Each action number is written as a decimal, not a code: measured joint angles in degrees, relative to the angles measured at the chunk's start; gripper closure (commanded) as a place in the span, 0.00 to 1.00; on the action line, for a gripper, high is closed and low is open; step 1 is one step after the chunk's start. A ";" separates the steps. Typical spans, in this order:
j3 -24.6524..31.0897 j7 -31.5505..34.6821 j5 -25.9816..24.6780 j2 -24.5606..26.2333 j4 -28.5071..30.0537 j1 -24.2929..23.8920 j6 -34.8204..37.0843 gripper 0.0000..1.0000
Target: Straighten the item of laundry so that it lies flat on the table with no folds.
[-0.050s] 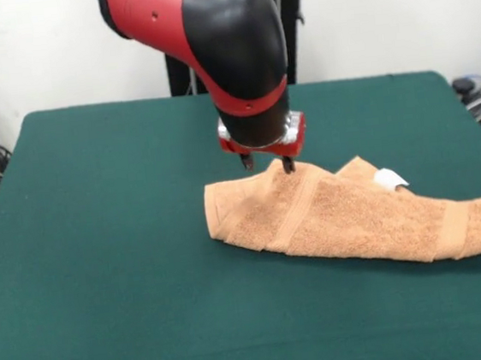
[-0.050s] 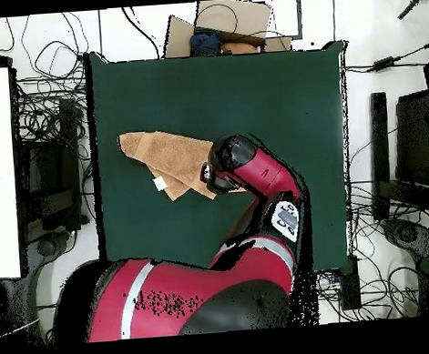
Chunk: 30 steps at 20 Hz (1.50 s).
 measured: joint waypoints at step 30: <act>0.55 0.00 0.02 2.42 0.73 -0.72 0.11 0.00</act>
